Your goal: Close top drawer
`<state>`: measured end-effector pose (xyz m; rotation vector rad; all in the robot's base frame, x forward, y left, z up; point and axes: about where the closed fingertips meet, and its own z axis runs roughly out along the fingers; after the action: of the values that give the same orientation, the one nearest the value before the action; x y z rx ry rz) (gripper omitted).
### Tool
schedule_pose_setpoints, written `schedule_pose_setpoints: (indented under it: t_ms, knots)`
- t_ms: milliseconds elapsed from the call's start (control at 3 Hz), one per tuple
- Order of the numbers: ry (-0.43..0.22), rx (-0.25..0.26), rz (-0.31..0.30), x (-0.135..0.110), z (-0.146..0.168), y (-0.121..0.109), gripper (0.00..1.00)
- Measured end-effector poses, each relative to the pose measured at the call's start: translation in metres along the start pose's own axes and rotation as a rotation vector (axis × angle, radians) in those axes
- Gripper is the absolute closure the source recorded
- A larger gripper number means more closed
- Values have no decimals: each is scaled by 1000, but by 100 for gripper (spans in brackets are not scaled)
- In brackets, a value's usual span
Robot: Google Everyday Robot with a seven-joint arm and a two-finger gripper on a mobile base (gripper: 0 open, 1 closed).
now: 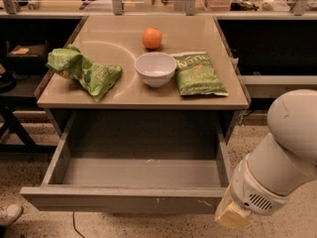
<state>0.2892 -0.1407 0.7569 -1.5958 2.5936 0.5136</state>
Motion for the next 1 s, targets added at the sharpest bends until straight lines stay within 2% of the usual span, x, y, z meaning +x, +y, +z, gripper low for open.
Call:
schedule_pose_setpoints:
  t_ms: [333, 667, 1000]
  knots:
    - [-26, -68, 51, 1, 41, -11, 100]
    - [-47, -116, 113, 0, 87, -34, 100]
    - [-54, -133, 140, -2, 113, -46, 100]
